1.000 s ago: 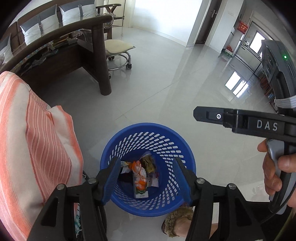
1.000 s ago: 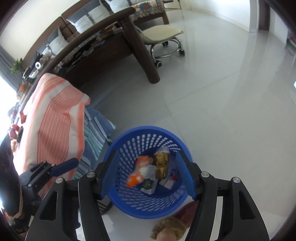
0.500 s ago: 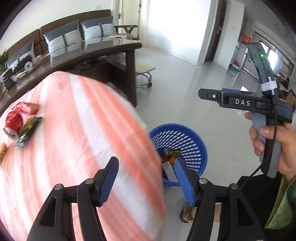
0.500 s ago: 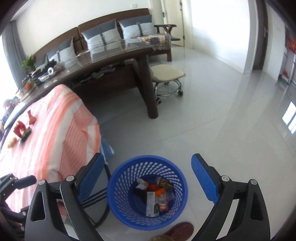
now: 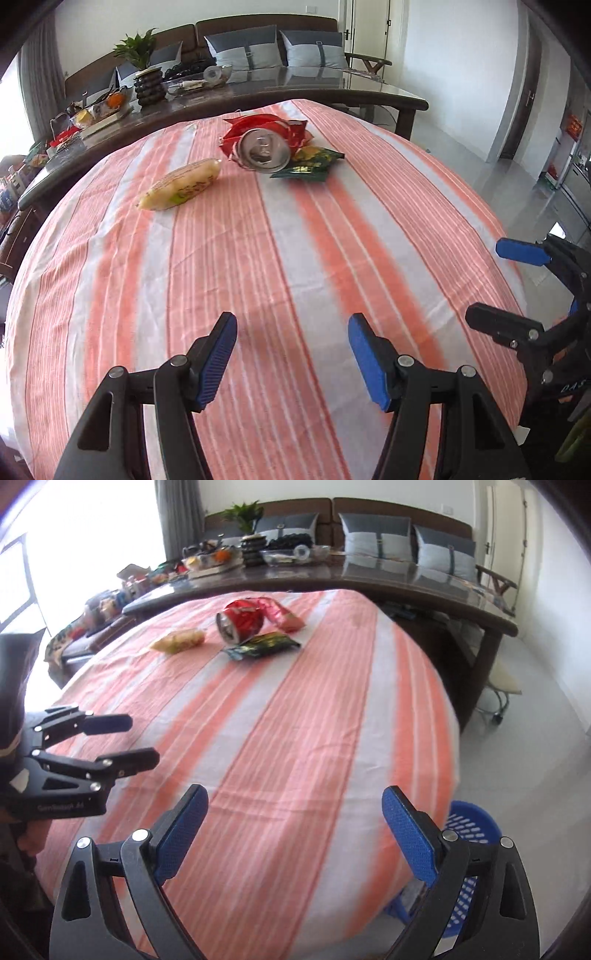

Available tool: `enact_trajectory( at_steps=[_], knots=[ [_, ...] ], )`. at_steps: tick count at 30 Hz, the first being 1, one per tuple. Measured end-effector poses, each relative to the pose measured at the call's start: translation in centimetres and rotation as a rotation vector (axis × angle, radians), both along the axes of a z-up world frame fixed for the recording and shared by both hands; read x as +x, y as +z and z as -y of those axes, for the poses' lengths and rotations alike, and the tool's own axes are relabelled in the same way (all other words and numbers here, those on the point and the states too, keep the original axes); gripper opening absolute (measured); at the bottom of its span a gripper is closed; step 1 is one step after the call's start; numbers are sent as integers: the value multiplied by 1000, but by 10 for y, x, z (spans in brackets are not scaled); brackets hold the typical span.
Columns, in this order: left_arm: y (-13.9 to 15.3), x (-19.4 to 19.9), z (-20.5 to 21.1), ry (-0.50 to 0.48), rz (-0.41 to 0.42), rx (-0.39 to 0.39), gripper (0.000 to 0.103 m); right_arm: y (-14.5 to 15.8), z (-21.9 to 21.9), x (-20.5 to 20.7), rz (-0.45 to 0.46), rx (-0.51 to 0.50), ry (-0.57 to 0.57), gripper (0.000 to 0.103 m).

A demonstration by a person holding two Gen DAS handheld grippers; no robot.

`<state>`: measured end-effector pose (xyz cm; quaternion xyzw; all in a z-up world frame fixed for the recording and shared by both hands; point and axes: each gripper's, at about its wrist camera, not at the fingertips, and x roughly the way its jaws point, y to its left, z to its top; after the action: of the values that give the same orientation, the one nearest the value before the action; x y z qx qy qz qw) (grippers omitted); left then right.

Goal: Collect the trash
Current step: 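Return to the table and grasp the cream bread wrapper with the left tool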

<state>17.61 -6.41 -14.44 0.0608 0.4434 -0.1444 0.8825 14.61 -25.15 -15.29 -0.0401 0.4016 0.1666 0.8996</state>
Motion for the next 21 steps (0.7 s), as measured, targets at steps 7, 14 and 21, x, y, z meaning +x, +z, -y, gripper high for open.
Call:
enact_trajectory(
  at_steps=[7, 14, 21],
  knots=[
    [-7, 13, -47, 32, -13, -21, 69, -20, -54, 11, -37, -47, 37, 96],
    [-7, 29, -74, 33, -15, -84, 70, -22, -71, 10, -31, -74, 34, 98],
    [-4, 80, -99, -1, -43, -37, 70, -23, -69, 10, -35, -66, 28, 100]
  ],
)
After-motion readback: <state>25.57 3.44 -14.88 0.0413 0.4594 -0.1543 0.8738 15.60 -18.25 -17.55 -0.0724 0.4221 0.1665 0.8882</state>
